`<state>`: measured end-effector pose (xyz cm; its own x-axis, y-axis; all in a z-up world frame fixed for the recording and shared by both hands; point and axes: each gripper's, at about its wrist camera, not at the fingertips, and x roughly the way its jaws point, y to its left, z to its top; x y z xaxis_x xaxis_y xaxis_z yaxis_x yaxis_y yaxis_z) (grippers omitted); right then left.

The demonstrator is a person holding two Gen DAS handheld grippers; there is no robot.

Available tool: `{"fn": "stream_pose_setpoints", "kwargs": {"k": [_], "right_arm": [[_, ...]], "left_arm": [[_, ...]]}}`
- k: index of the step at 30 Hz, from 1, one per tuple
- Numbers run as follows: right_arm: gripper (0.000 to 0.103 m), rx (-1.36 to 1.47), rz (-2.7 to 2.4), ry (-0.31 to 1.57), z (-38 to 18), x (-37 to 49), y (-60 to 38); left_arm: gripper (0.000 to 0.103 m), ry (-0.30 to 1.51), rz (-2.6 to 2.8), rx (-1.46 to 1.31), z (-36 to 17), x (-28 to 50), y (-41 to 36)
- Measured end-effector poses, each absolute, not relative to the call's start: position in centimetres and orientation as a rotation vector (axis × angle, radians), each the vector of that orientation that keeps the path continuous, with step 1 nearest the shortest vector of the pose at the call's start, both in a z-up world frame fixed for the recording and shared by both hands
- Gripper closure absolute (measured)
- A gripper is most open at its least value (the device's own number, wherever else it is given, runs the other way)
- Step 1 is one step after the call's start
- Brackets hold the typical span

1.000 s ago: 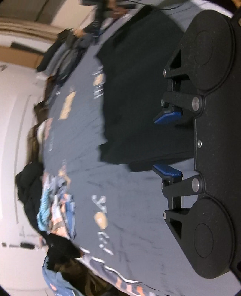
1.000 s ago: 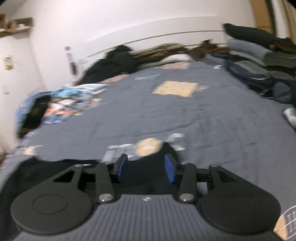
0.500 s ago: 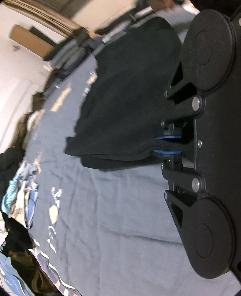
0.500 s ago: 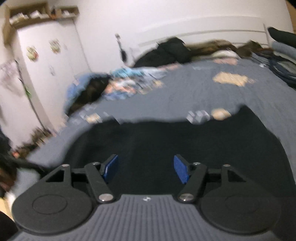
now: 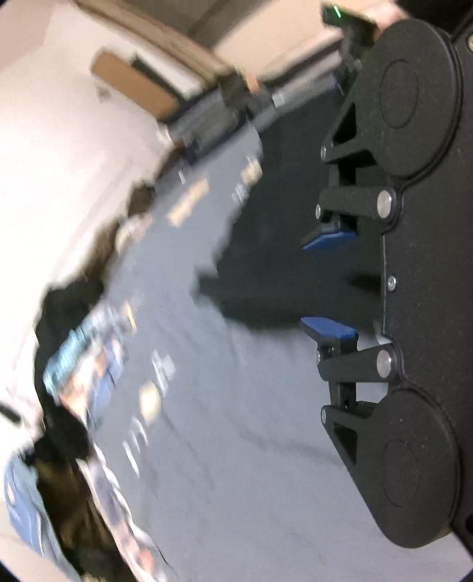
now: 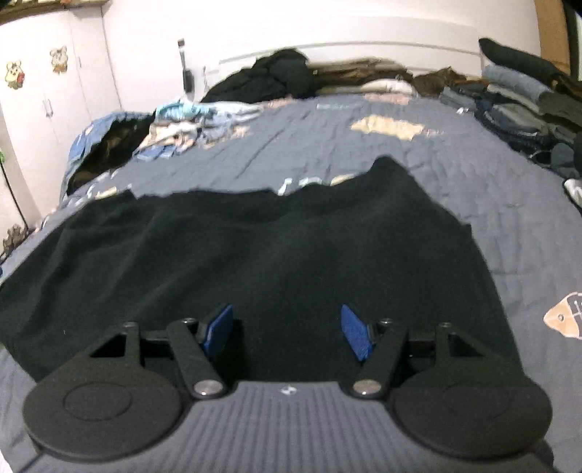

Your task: Fold clothes

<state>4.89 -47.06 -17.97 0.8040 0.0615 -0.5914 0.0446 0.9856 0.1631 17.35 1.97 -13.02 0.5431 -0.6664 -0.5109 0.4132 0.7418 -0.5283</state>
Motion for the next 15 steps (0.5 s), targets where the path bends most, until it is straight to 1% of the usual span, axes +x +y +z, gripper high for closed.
{"fn": "stream_pose_setpoints", "kwargs": {"k": [2, 4, 7, 10, 11, 12, 13, 14, 15], "right_arm": [[0.038, 0.204, 0.005, 0.623, -17.6, 4.8, -47.3], [0.038, 0.234, 0.0, 0.614, -17.6, 4.8, -47.7], [0.038, 0.26, 0.003, 0.621, -17.9, 5.0, -48.2], [0.038, 0.278, -0.011, 0.635, -18.7, 5.3, -48.8], [0.038, 0.287, -0.028, 0.638, -19.2, 5.3, -49.4], [0.038, 0.296, -0.045, 0.64, -19.6, 5.3, -50.1], [0.039, 0.308, -0.065, 0.641, -20.0, 5.2, -50.7], [0.041, 0.324, -0.091, 0.635, -20.1, 5.0, -51.5], [0.041, 0.34, -0.118, 0.628, -20.2, 4.7, -52.3]], "left_arm": [[0.063, 0.748, -0.751, -0.399, -11.9, 18.3, -0.6], [0.063, 0.787, -0.813, -0.418, -12.3, 19.5, -3.8], [0.061, 0.852, -0.843, -0.504, -14.6, 21.2, -6.6], [0.061, 0.882, -0.71, -0.552, -17.1, 22.3, -6.0], [0.065, 0.887, -0.65, -0.561, -17.9, 22.6, -5.5], [0.07, 0.89, -0.591, -0.568, -18.6, 22.9, -5.0], [0.081, 0.894, -0.531, -0.576, -19.4, 23.2, -4.5], [0.083, 0.884, -0.471, -0.592, -19.9, 23.4, -3.6], [0.083, 0.843, -0.411, -0.626, -19.5, 23.1, -2.0]]}}
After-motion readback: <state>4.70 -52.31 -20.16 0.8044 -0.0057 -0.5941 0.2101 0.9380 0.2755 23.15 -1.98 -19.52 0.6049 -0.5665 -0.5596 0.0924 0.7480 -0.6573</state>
